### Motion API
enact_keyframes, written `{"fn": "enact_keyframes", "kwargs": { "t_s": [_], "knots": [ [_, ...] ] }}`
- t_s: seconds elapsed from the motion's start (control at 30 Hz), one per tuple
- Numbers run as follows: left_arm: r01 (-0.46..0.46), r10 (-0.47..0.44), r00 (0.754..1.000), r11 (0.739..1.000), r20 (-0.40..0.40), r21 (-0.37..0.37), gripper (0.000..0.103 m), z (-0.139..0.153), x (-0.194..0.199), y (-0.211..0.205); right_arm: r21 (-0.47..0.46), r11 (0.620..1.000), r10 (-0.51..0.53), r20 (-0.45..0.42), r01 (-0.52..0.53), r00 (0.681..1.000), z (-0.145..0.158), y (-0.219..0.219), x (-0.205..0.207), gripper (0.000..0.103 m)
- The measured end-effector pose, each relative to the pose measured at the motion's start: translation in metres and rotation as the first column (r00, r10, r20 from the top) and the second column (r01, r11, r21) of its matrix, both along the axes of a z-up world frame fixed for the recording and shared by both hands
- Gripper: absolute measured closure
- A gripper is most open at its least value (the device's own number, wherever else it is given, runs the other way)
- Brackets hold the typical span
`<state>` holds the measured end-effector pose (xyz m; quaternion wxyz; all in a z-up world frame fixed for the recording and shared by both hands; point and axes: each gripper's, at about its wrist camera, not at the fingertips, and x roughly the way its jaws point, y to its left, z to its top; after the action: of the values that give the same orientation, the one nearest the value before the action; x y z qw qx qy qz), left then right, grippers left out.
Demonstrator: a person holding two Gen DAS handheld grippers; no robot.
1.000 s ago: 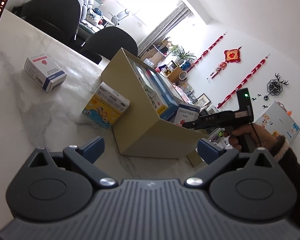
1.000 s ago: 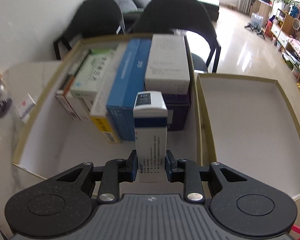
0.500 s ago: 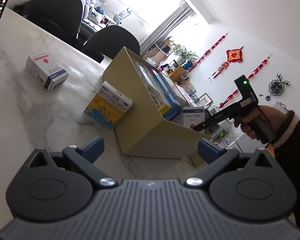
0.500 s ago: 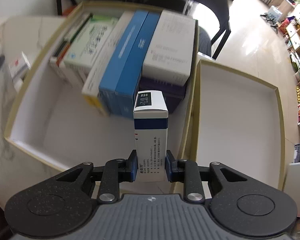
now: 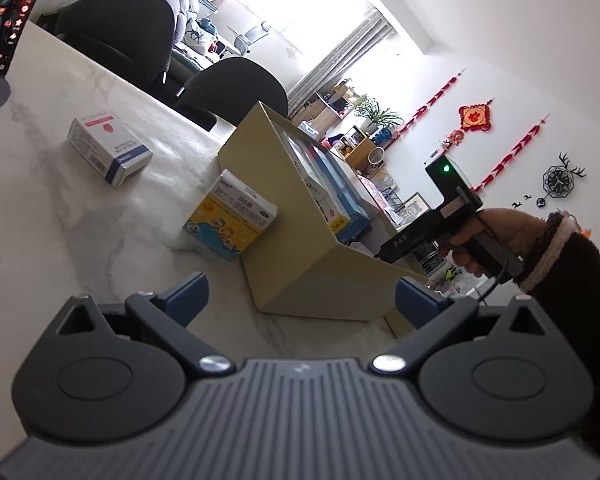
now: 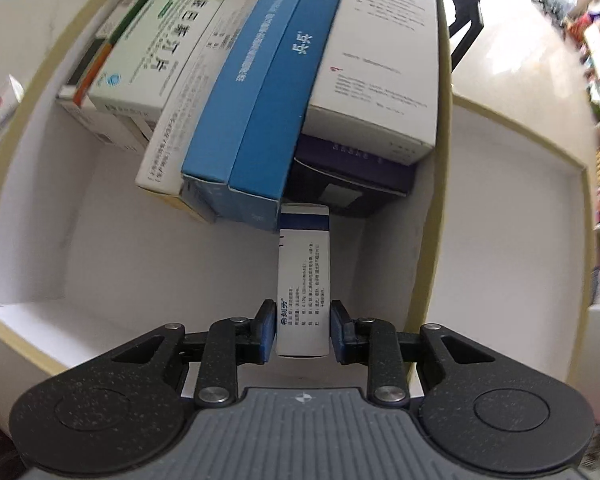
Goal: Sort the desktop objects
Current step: 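Lower the strawberry box into the beige box beside the dark blue box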
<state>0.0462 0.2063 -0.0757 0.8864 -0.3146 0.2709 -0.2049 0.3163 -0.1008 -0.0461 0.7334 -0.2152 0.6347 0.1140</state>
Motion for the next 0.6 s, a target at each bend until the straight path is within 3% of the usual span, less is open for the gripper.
{"fn": "enact_keyframes", "kwargs": {
  "t_s": [0.2,0.47,0.6],
  "knots": [
    [0.019,-0.019,1.000,1.000,-0.003,0.005,0.002,-0.001,0.001,-0.004,-0.018,0.999,0.030,0.090,-0.029,0.995,0.000,0.007,-0.008,0.067],
    [0.009,-0.009,1.000,1.000,-0.011,0.000,0.002,-0.005,0.001,-0.001,-0.003,0.999,0.039,0.241,-0.039,0.970,0.008,0.001,-0.021,0.071],
    [0.010,-0.010,1.000,1.000,-0.015,-0.001,0.002,-0.006,0.000,-0.001,-0.088,0.996,0.056,0.335,-0.028,0.940,0.007,0.006,-0.033,0.071]
  ]
}}
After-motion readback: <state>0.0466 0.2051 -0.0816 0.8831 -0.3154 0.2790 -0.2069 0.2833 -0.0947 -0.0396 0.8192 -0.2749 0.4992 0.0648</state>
